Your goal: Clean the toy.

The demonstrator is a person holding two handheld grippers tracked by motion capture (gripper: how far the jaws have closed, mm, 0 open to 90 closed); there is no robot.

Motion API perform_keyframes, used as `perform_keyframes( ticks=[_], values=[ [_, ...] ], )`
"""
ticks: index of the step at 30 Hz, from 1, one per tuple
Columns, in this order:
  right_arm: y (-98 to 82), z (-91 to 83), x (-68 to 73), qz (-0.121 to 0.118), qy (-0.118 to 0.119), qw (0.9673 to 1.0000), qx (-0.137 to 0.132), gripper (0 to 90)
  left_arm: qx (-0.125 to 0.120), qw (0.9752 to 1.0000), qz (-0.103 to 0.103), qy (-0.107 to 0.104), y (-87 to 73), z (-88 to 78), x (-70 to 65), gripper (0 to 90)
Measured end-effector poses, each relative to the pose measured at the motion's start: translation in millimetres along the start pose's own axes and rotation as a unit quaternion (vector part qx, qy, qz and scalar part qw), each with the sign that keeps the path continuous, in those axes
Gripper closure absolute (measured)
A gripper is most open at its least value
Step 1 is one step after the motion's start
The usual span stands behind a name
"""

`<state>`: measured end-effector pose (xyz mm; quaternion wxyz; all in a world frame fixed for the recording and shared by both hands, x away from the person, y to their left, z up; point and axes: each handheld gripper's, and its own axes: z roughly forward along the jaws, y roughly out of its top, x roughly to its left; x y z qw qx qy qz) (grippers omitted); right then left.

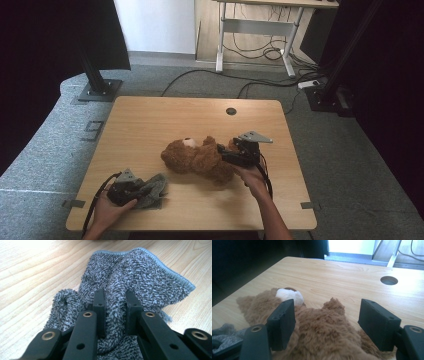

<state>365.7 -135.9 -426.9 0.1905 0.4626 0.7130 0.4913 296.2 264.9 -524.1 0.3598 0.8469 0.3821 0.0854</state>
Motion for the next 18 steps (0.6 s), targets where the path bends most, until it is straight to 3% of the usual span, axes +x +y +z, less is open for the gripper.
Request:
perform_keyframes(
  ticks=[4,10,14,18],
  values=[
    [-2.7,16.9,-2.4,-0.003,-0.009,0.9996,0.026,31.1,-0.013,0.9999,-0.007,-0.007,-0.1,-5.4,2.7,75.6],
    [-22.0,35.6,-3.5,-0.003,0.006,0.9971,0.075,32.7,-0.038,0.999,-0.015,-0.015,-1.2,-16.3,6.8,76.1],
    [-33.7,36.2,-4.2,0.005,0.022,0.9971,0.073,35.4,-0.056,0.998,-0.022,-0.019,-1.1,-23.0,9.0,76.2],
    [-43.0,29.7,1.5,-0.015,0.029,0.9973,0.066,36.6,-0.083,0.9961,-0.025,-0.016,0.9,-33.6,9.5,76.3]
  ],
)
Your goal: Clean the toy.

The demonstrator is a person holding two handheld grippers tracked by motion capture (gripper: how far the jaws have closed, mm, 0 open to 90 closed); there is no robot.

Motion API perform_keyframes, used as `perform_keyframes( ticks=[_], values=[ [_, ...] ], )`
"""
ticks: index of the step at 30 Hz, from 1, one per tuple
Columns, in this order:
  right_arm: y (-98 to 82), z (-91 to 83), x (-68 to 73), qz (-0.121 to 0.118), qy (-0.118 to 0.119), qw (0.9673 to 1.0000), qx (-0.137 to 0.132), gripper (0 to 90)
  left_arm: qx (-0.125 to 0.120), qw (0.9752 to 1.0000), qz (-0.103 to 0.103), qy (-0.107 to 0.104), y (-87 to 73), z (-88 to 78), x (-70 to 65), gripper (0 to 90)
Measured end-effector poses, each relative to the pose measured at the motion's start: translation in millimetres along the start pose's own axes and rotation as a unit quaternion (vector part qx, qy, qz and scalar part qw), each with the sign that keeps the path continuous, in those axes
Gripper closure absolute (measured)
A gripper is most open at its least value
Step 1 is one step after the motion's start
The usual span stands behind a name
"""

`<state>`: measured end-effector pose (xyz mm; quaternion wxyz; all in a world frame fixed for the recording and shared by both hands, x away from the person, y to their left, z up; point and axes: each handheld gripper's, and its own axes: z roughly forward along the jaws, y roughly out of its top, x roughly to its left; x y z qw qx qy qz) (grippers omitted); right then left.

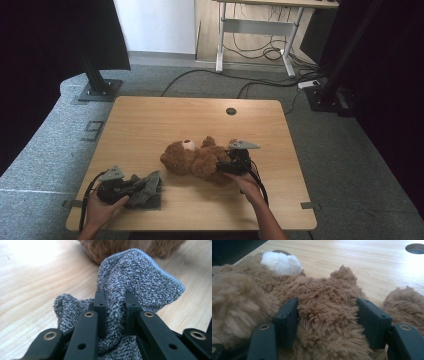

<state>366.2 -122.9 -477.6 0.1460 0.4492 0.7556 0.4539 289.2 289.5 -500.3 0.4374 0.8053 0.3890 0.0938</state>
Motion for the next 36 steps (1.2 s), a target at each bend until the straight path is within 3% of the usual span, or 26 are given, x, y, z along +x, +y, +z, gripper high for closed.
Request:
perform_keyframes(
  ticks=[7,9,13,14,16,18,20,24,27,31,34,36],
  values=[
    [-11.4,-7.7,9.3,-0.021,0.004,0.9997,-0.008,36.8,-0.025,0.9997,-0.002,-0.001,5.2,-12.6,0.8,76.2],
    [-13.5,-9.1,10.8,-0.024,0.004,0.9997,-0.011,36.7,-0.015,0.9999,-0.002,-0.004,4.2,-10.2,0.7,76.1],
    [-14.1,-9.4,10.5,-0.021,0.005,0.9997,-0.013,36.7,0.039,0.9992,0.007,-0.002,-0.8,5.7,-0.2,74.4],
    [-14.1,-9.4,10.2,-0.021,0.006,0.9997,-0.013,36.7,0.055,0.9984,0.007,-0.009,-1.6,9.6,0.7,72.3],
    [-14.1,-9.4,9.7,-0.02,0.007,0.9997,-0.013,36.7,0.069,0.9976,0.01,0.004,-3.3,14.7,1.6,64.2],
    [-14.0,-9.6,9.1,-0.018,0.009,0.9997,-0.013,36.7,0.076,0.9968,0.001,0.021,-3.3,17.1,4.8,45.1],
    [-14.1,-9.7,8.7,-0.017,0.009,0.9997,-0.014,36.6,0.087,0.9957,-0.01,0.028,-3.0,15.9,8.7,32.4],
    [-14.8,-9.8,8.3,-0.017,0.01,0.9997,-0.017,36.5,0.097,0.9932,-0.022,0.059,-5.1,14.4,12.5,18.6],
    [-15.0,-9.7,7.8,-0.015,0.011,0.9997,-0.019,36.4,0.106,0.9923,-0.018,0.061,-6.9,15.2,10.9,14.7],
    [-15.2,-9.8,8.1,-0.016,0.01,0.9996,-0.02,36.3,0.131,0.9887,-0.014,0.072,-9.4,23.0,10.2,11.4],
    [-15.5,-10.1,8.1,-0.017,0.01,0.9996,-0.021,36.3,0.138,0.987,-0.026,0.077,-11.6,25.0,16.0,7.9],
    [-15.9,-10.2,7.7,-0.015,0.011,0.9996,-0.022,36.2,0.142,0.9867,-0.037,0.07,-14.1,26.8,20.2,6.0]
  ],
)
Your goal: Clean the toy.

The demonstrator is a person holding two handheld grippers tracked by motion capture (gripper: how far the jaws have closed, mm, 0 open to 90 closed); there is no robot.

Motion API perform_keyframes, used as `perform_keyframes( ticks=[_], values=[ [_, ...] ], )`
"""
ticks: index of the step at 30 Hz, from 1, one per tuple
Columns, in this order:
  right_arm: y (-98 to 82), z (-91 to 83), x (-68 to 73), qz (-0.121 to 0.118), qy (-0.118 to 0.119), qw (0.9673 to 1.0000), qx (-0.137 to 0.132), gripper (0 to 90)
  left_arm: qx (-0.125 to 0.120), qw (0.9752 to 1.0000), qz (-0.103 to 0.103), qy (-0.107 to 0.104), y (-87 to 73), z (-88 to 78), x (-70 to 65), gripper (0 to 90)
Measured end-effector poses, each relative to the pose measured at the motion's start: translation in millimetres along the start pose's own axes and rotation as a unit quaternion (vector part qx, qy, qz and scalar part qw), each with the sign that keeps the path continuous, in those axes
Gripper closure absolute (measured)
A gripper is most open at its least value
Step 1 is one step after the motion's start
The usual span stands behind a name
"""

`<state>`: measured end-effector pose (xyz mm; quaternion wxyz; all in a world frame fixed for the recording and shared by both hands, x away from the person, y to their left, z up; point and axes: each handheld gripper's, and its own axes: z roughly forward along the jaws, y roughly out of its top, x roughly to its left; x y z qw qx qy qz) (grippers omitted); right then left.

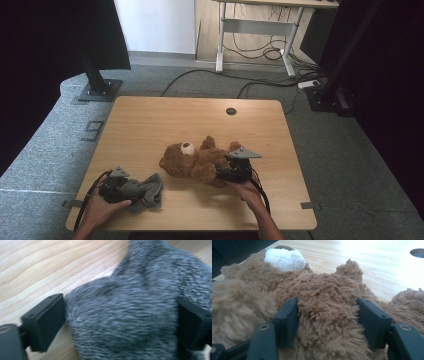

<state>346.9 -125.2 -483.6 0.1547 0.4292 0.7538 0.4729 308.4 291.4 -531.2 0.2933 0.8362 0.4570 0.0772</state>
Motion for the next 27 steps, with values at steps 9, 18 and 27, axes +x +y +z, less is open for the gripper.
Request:
perform_keyframes(
  ticks=[9,18,27],
  values=[
    [-0.6,-0.1,-0.7,0.002,0.001,1.0,-0.003,36.1,-0.007,0.9996,0.027,-0.004,-0.1,-1.4,-6.4,23.1],
    [-2.4,-0.9,-1.6,0.005,0.004,1.0,-0.006,36.3,-0.012,0.9976,0.043,-0.053,-0.1,-3.9,-10.4,66.0],
    [-10.0,-5.6,3.0,-0.003,0.009,0.9999,-0.008,38.0,-0.092,0.9902,0.029,-0.102,11.0,-31.8,-12.7,69.6]
  ],
)
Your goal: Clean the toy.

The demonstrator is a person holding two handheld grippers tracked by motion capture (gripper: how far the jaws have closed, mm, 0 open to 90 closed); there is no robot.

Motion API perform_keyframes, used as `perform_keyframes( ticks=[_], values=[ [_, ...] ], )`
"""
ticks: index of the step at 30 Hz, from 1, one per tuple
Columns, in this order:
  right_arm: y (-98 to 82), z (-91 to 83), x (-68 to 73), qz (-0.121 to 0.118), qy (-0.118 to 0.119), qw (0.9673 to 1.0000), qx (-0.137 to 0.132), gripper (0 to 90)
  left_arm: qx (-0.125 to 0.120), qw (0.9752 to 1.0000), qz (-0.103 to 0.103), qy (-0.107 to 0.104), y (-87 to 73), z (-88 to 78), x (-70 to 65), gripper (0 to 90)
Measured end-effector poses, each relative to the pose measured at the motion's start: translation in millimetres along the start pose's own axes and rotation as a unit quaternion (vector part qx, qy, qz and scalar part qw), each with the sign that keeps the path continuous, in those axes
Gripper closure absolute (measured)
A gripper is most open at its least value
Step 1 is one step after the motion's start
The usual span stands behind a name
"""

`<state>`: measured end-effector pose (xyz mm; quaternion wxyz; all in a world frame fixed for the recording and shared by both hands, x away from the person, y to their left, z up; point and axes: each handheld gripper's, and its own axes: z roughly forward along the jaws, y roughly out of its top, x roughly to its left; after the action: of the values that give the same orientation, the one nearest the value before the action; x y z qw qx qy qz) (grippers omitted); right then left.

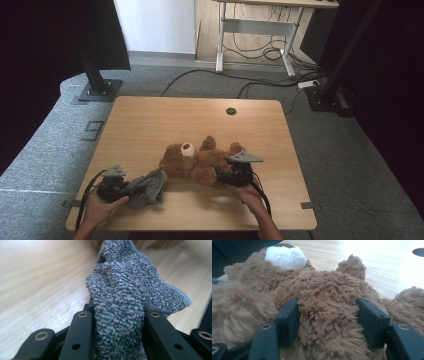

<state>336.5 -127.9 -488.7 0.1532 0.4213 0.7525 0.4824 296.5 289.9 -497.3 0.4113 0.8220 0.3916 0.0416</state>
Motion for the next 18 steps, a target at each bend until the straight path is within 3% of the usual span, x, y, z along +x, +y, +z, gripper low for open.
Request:
perform_keyframes(
  ticks=[7,14,18],
  values=[
    [-6.3,-6.1,5.6,-0.015,0.003,0.9999,0.0,38.4,-0.053,0.9983,0.001,-0.026,12.1,-26.0,-7.2,69.6],
    [-9.0,-6.6,7.0,-0.017,0.002,0.9998,-0.005,38.7,-0.099,0.9936,0.003,-0.055,27.6,-47.5,-12.2,69.4],
    [-11.7,-7.1,8.8,-0.022,0.002,0.9997,-0.008,38.9,-0.115,0.991,0.001,-0.069,38.8,-50.3,-13.9,69.4]
  ],
)
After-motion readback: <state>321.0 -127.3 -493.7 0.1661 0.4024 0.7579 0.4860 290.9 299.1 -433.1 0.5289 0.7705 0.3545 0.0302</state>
